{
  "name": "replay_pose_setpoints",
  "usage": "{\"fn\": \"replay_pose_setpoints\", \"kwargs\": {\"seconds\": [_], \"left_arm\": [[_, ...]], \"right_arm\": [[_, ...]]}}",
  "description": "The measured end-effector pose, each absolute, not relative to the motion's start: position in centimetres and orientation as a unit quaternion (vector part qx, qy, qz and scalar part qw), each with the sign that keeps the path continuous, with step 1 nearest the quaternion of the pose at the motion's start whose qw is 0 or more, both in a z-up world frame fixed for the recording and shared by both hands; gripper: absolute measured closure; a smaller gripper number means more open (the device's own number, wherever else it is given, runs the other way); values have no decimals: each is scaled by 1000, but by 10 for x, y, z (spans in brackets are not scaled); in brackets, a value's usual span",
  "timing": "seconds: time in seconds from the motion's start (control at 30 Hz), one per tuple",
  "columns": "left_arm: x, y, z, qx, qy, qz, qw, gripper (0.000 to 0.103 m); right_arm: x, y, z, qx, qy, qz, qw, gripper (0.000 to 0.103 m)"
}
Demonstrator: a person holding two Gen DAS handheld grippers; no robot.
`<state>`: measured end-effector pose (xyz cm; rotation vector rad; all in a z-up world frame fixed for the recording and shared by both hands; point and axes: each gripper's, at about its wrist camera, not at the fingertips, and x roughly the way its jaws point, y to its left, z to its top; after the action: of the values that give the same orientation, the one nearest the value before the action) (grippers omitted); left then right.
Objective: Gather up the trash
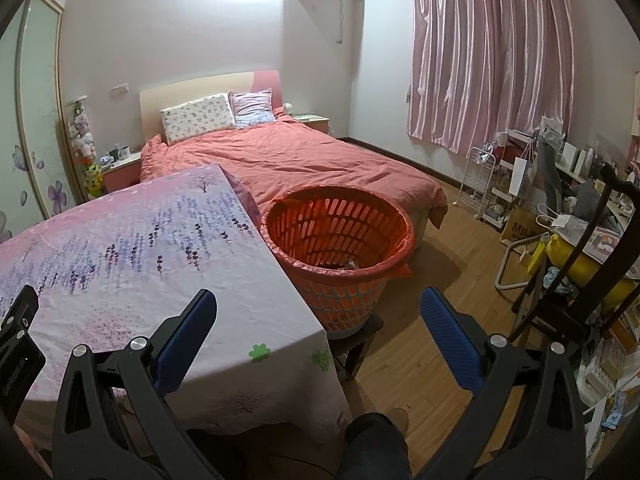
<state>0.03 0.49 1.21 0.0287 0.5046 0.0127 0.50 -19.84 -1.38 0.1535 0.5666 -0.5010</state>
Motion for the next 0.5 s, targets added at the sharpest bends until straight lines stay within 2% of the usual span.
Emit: {"fn": "replay_pose_setpoints", "kwargs": {"seconds": [0.5], "left_arm": [[0,5,12,14,250,6,968,4]], "right_arm": [[8,-196,-12,72,280,-239,927,2]]}}
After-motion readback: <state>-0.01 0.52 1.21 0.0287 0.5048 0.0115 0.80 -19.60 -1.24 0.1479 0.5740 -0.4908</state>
